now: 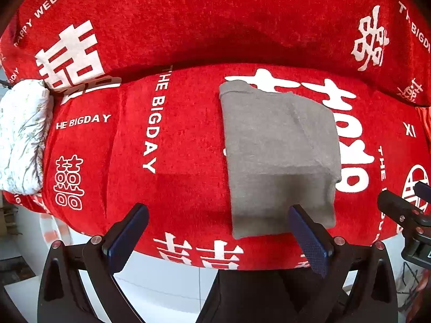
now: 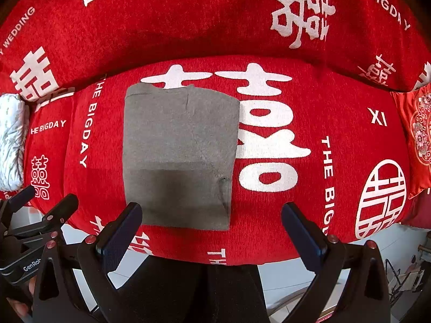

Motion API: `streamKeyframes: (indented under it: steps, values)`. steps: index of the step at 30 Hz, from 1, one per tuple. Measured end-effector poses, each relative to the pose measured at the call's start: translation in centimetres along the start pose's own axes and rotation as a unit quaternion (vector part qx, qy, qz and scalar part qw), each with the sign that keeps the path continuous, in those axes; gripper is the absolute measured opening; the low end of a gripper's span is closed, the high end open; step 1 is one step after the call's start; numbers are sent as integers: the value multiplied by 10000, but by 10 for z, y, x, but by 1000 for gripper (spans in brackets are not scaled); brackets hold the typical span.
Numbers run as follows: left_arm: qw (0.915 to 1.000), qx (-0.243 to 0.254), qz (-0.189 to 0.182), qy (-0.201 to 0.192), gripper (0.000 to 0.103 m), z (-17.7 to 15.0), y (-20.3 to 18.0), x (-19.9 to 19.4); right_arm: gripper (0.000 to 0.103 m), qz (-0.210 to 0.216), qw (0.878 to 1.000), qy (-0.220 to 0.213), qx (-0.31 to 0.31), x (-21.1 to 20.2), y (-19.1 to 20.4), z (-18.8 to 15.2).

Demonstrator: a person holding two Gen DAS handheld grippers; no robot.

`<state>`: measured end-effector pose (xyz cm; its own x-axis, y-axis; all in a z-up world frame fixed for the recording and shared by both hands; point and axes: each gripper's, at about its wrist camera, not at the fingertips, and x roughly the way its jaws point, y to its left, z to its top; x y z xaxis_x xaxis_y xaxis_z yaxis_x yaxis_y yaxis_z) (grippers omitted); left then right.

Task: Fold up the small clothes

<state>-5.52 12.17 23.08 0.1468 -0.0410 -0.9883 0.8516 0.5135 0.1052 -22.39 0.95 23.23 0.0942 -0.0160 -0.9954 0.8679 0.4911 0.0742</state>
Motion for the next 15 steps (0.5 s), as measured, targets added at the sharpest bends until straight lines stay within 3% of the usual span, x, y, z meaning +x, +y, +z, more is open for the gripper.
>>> streamKeyframes:
  steps: [15]
  values:
    - [10000,-17,-43,-20,103,-4,4,-2,103,-28,10000,-38,-33,-3,3,-5]
